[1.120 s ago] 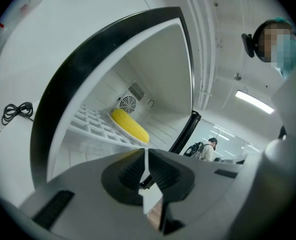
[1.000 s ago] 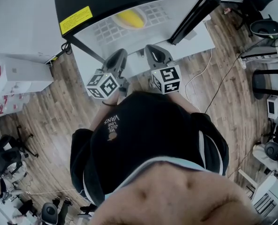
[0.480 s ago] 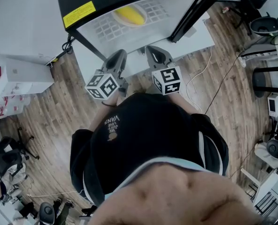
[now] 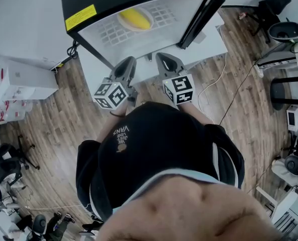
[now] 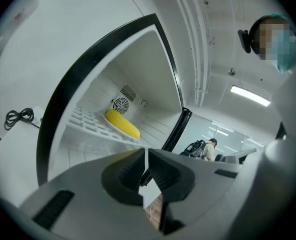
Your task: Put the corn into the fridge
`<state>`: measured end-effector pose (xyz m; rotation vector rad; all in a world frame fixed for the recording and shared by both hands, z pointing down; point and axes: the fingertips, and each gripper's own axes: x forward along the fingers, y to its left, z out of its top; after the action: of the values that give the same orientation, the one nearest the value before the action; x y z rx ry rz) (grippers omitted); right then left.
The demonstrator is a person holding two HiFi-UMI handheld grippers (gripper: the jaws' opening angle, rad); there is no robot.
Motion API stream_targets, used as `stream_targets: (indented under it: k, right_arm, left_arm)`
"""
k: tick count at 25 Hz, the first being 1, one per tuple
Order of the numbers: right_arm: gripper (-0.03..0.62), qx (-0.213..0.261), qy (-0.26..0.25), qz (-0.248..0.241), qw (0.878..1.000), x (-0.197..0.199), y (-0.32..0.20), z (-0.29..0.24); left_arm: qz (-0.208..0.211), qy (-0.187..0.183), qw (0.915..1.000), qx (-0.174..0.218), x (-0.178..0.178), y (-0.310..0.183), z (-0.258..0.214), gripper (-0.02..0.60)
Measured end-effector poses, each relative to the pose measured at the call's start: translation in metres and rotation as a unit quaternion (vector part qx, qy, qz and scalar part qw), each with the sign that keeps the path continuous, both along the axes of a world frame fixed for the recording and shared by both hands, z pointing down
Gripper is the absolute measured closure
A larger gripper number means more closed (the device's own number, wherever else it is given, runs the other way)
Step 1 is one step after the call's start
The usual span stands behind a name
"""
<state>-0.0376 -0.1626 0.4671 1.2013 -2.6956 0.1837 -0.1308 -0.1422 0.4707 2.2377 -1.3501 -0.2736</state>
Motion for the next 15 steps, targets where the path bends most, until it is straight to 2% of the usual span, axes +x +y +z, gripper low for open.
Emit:
stream_targets:
  k: [15]
  right_arm:
    - [0.582,-0.005,-0.002,-0.039,0.999,0.031,0.022,0.000]
  left_arm:
    - [-0.040,-0.009,0.9991,-0.012,0.032,0.028,0.001,0.548]
